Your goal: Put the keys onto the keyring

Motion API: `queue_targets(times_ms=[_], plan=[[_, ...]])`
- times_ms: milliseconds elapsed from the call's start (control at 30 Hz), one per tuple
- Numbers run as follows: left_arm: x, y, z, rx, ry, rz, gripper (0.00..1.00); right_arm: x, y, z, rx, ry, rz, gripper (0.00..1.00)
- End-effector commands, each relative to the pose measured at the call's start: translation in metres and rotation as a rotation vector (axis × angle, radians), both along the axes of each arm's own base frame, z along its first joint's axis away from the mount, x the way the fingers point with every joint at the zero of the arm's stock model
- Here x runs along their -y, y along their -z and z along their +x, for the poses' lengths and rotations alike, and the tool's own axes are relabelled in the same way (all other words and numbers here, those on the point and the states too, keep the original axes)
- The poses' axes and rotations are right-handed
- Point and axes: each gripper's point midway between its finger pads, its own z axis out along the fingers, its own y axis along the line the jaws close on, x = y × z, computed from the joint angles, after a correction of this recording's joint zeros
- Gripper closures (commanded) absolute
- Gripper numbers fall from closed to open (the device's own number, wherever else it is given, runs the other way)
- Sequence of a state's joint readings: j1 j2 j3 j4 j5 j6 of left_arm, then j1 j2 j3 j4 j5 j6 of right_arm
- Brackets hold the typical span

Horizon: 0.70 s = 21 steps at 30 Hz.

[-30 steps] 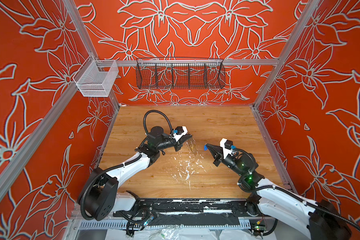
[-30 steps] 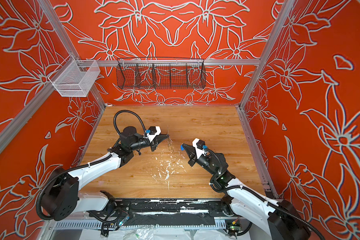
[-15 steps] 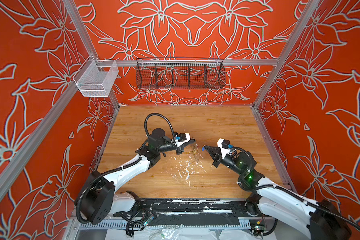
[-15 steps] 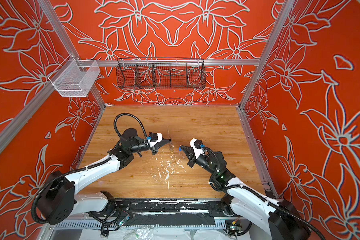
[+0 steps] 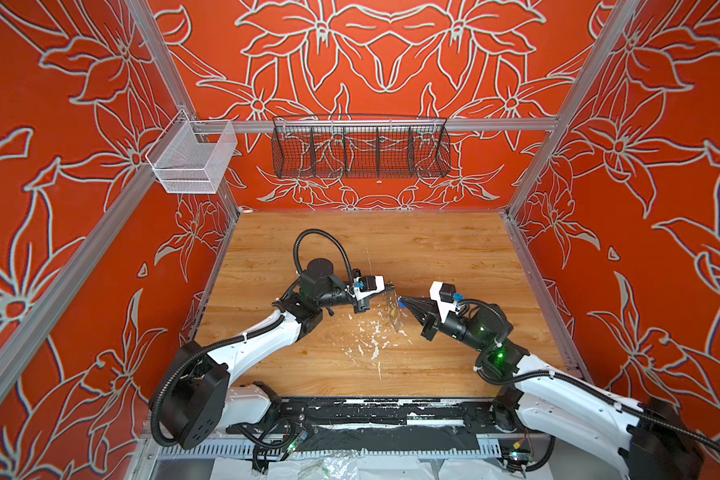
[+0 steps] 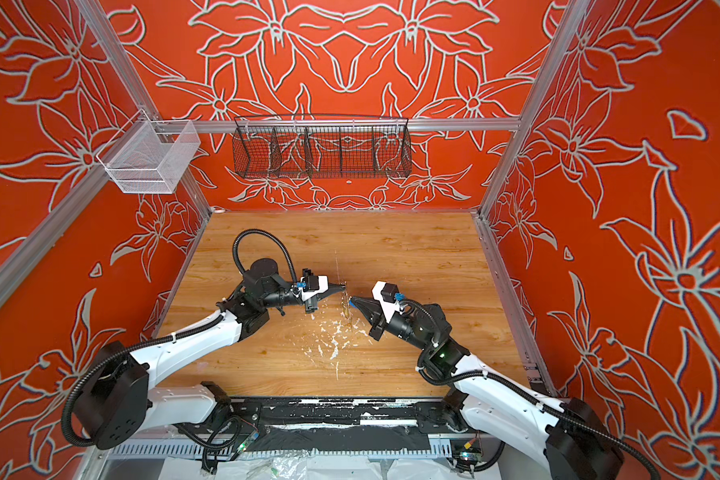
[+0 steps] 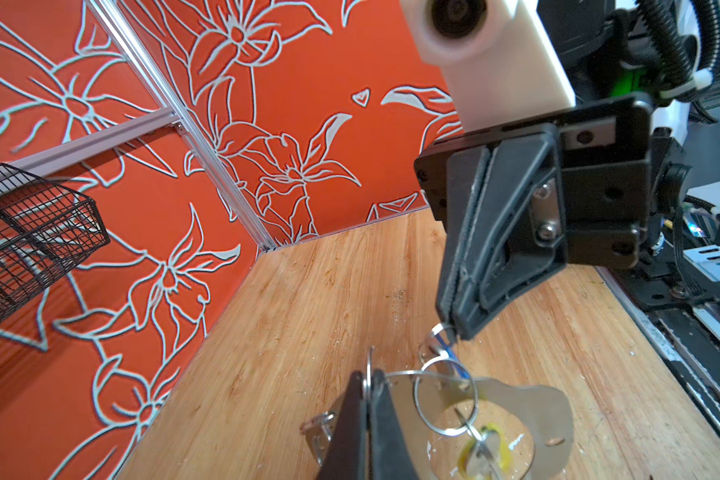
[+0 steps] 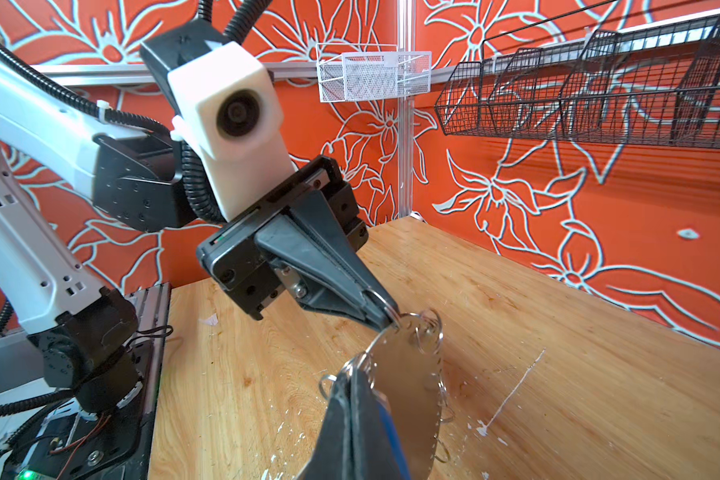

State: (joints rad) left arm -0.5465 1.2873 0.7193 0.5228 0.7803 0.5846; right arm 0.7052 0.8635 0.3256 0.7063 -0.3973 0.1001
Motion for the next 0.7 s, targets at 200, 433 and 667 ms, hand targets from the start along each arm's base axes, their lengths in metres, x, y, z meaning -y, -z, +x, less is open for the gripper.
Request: queue_targets(times_ms=[200, 433, 667], plan=[[0.003, 0.001, -0.008, 0.067, 0.032, 0.017, 1.00, 0.003, -0.016, 0.001, 0.045, 0.028, 0.023, 1.00], [0.005, 0.003, -0.008, 0.071, 0.037, 0.024, 1.00, 0.004, -0.017, 0.004, 0.045, 0.042, 0.024, 1.00], [0.005, 0.005, 0.006, 0.041, -0.027, 0.035, 1.00, 0.007, -0.008, 0.007, 0.039, 0.071, 0.007, 1.00]])
